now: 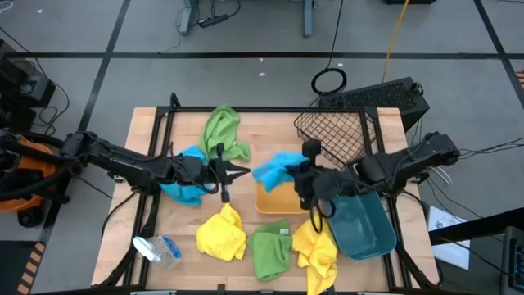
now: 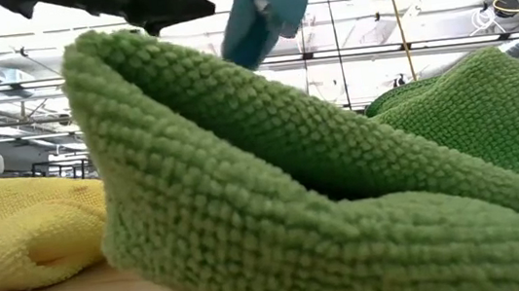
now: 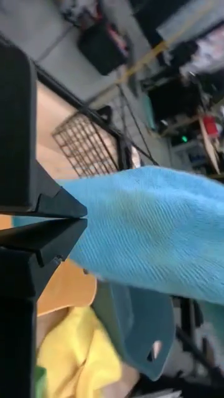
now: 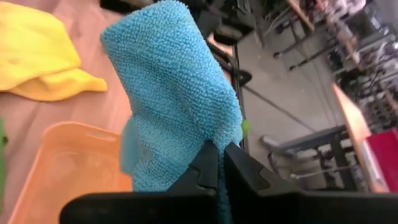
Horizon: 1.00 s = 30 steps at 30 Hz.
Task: Sort microfiber towel by color & place in baskets
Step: Put the right blue microfiber cloth into the wire basket
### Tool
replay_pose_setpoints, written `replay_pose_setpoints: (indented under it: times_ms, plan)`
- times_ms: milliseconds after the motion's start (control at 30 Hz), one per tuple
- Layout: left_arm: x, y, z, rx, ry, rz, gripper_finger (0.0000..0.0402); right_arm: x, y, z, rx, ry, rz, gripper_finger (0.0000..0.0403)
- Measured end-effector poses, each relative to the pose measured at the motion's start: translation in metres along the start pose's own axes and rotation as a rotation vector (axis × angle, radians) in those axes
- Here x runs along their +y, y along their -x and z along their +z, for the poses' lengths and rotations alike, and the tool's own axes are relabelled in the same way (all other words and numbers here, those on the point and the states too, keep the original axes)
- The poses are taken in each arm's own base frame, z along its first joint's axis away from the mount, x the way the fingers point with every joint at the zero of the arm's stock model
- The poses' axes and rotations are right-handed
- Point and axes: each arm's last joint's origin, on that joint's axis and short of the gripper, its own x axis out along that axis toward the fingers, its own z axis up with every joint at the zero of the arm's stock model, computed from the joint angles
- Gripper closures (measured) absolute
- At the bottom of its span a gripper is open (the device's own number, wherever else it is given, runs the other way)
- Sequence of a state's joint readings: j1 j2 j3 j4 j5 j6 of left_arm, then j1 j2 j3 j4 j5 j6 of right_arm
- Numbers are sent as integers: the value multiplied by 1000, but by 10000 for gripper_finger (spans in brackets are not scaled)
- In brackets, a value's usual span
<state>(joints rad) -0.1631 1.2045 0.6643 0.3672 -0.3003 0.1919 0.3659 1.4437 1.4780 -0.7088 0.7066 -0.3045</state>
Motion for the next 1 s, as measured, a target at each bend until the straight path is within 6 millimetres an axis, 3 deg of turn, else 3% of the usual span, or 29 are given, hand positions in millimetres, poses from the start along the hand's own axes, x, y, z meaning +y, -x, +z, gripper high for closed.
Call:
replay_pose_setpoints:
  times_ms: [233,433,533,800,900,1000]
  plan:
    - [-11,-19,-12,-4,-210,-22,379,21,14,6,-34,32,30,401]
    - [-18,-34,-3,-111,-247,-43,355,18,12,6,-27,-65,-7,401]
    - [-25,-40,5,-136,-239,-72,295,15,10,4,1,-86,-83,400]
    - [-31,-51,20,-129,-248,81,91,4,2,3,7,-187,-135,396]
    - [-30,-54,25,-181,-231,138,46,3,-2,3,4,-218,-133,395]
    - [-32,-56,27,-232,-267,170,26,2,-6,3,-4,-262,-81,395]
